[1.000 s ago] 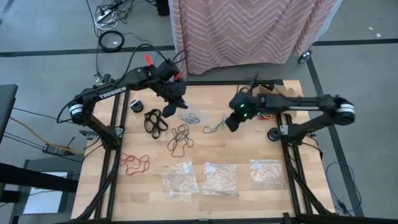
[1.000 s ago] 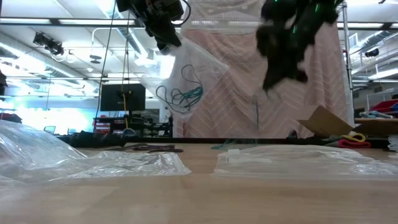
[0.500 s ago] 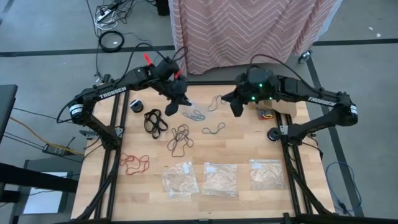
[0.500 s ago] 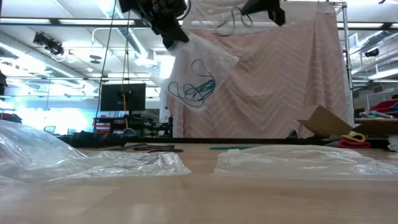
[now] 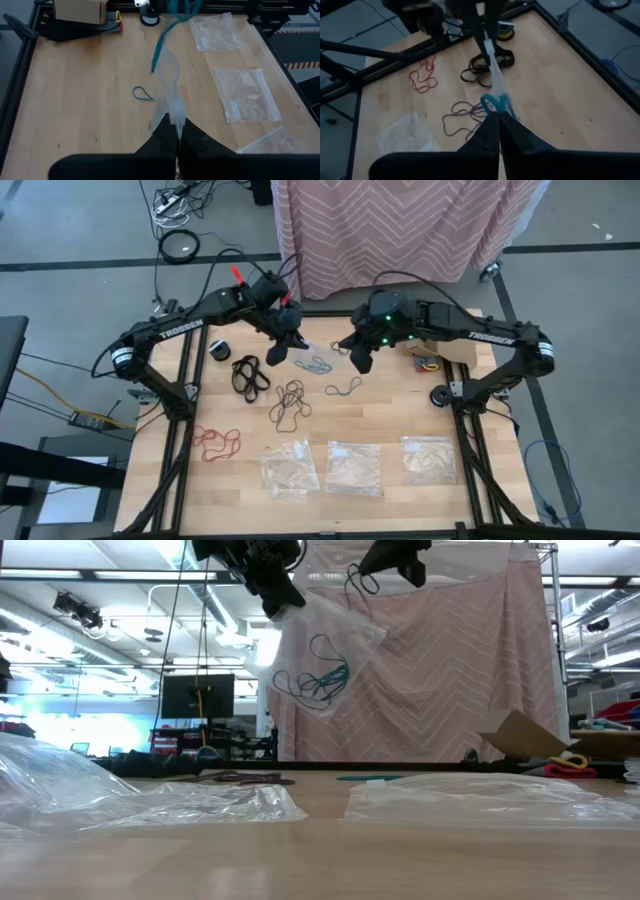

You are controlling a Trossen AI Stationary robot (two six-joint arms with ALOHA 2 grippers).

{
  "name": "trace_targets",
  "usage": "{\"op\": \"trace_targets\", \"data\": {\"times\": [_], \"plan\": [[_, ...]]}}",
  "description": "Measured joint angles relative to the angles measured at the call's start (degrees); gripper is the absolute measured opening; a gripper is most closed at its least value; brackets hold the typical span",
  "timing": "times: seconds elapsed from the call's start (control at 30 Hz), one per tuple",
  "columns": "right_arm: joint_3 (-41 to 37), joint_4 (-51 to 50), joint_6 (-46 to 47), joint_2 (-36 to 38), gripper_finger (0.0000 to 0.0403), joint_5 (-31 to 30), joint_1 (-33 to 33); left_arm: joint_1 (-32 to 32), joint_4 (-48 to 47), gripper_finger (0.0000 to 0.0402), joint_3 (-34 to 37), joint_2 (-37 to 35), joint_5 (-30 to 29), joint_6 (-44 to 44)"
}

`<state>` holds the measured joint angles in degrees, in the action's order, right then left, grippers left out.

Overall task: Sort rubber bands
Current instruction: Put the blue rubber band into the top transparent zip bag

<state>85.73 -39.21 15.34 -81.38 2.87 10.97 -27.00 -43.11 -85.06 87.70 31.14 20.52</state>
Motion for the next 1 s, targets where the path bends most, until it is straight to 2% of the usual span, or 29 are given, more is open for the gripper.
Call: {"op": "trace_targets", "data": {"times": [0.33,0.83,1.0], "plan": [[4.4,-0.7,-2.0,0.0,0.0,-0.2,-0.3,0.0,-0.1,0.0,0.0,0.0,0.0,-0.3],[4.3,-5.4,-3.7,-0.1,0.0,-2.0,-0.2,0.5,0.2,0.0,0.0,0.0,0.1,-1.3],[4.0,-6.6,-4.8,-2.6,0.0,-1.8,0.8,1.5,2.3,0.0,0.0,0.0,0.4,-1.8]]}}
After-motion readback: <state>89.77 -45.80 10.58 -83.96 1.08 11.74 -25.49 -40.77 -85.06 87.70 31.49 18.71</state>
